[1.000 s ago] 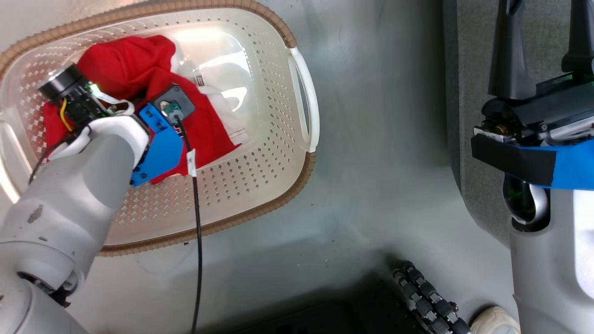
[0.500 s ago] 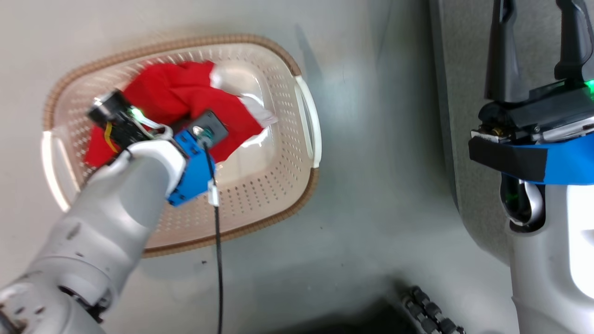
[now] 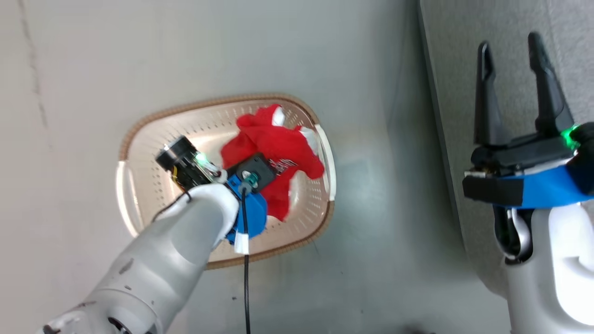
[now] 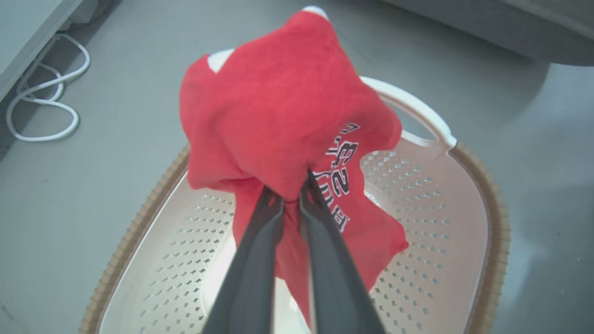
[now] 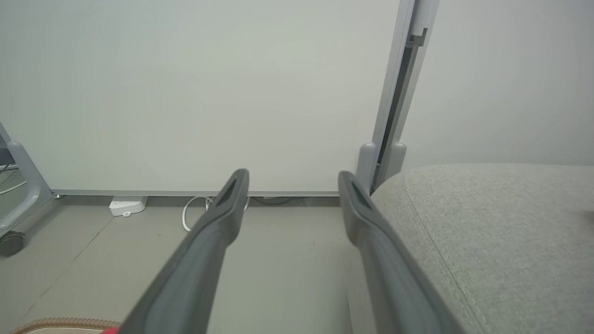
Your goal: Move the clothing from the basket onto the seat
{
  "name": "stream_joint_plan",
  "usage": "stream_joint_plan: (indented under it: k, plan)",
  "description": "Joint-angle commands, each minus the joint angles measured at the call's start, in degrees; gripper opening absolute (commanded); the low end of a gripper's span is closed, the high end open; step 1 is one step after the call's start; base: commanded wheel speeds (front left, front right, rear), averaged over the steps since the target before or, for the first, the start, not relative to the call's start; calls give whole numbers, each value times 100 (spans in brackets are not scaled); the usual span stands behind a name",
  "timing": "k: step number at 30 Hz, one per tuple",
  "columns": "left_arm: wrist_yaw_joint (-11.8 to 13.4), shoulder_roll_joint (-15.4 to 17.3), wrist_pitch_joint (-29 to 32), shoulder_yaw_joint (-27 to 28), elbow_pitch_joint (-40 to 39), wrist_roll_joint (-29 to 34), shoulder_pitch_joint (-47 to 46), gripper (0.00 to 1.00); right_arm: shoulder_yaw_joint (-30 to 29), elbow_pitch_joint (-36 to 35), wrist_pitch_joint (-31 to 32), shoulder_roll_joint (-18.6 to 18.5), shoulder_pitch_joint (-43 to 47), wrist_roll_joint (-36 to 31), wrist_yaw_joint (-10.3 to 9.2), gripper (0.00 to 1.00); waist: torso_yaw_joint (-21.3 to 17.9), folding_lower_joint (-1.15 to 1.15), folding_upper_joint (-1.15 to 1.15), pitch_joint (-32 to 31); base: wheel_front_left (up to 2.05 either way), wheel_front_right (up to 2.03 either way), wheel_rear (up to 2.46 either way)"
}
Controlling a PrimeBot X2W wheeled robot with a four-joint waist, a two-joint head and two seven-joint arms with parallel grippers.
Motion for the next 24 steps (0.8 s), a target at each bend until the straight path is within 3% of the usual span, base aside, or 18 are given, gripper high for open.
stream_joint_plan:
  k: [1, 8, 24]
  plan:
    - [-1, -26, -44, 13, -71, -52, 85, 0, -19, 40, -20, 3, 116, -50, 1, 100, 195, 0, 0, -378, 0, 0, 0]
    - [13, -95, -79, 243, -719, -271, 423, 0, -94, 242, -20, -34, 530, -63, 1, 100, 401, 0, 0, -1096, 0, 0, 0]
    - [255, 114, -81, 1254, -2381, -199, 1268, 0, -255, 510, -21, -108, 1506, -40, 1, 100, 717, 0, 0, -2659, 0, 0, 0]
